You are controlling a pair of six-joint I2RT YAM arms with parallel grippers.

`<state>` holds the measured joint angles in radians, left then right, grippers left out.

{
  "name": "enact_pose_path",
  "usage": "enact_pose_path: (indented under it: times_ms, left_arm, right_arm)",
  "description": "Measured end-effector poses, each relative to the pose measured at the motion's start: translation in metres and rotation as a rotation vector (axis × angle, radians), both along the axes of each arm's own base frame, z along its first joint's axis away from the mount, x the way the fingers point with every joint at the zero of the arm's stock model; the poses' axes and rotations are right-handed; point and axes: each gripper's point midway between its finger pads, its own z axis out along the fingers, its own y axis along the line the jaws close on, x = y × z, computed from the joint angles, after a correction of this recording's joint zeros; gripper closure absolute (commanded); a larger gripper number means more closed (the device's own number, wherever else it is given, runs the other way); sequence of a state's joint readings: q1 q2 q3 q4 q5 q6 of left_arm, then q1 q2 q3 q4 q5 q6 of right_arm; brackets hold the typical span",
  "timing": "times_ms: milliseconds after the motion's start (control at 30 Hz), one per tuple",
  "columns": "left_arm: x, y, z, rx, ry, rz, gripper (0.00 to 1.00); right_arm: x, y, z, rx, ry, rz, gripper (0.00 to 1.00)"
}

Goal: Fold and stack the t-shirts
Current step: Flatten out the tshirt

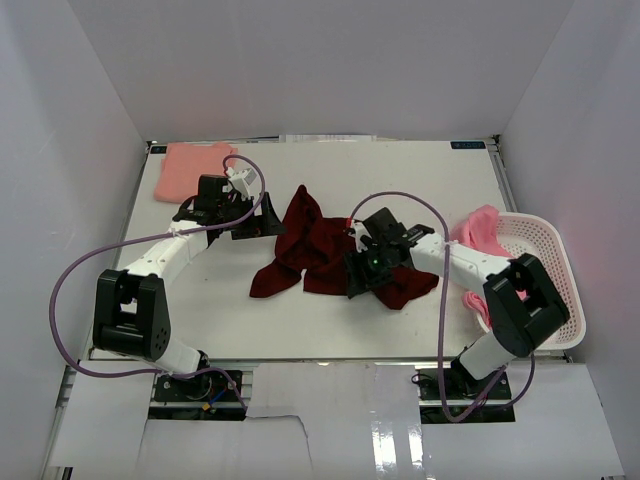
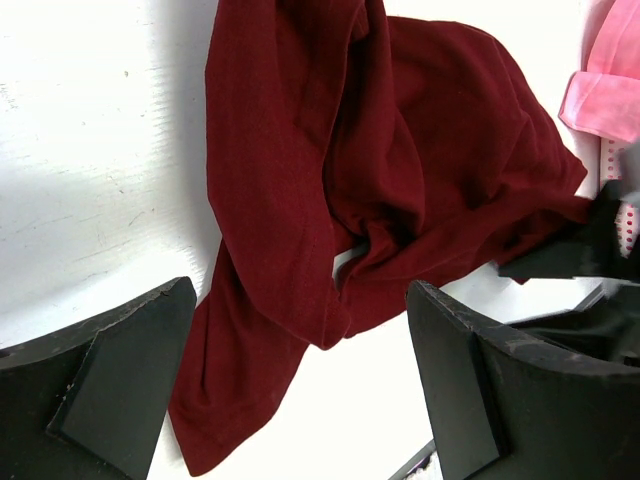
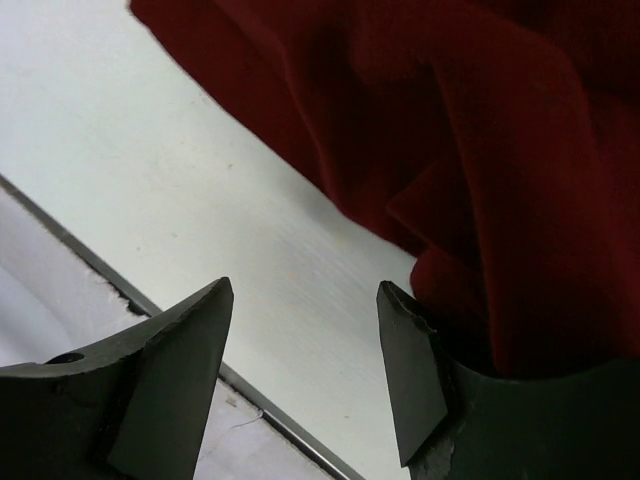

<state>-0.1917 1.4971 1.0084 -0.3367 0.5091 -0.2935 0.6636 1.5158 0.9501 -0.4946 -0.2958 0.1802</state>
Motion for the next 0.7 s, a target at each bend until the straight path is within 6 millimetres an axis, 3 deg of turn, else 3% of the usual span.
enact_pose_path:
  times_ms: [233, 567, 700]
  left_arm:
    - [0.000, 0.000, 0.000, 0.000, 0.000, 0.000, 0.02]
    - [0.000, 0.000, 0.000, 0.000, 0.000, 0.000, 0.02]
    - [0.000, 0.000, 0.000, 0.000, 0.000, 0.000, 0.02]
  right_arm:
    - [0.008, -0.008, -0.037, -0.081, 0.062, -0.032, 0.36]
    - [0.062, -0.019, -0.013, -0.063, -0.040, -0.144, 0.36]
    - [0.065, -0.016, -0.012, -0.056, -0.045, -0.139, 0.55]
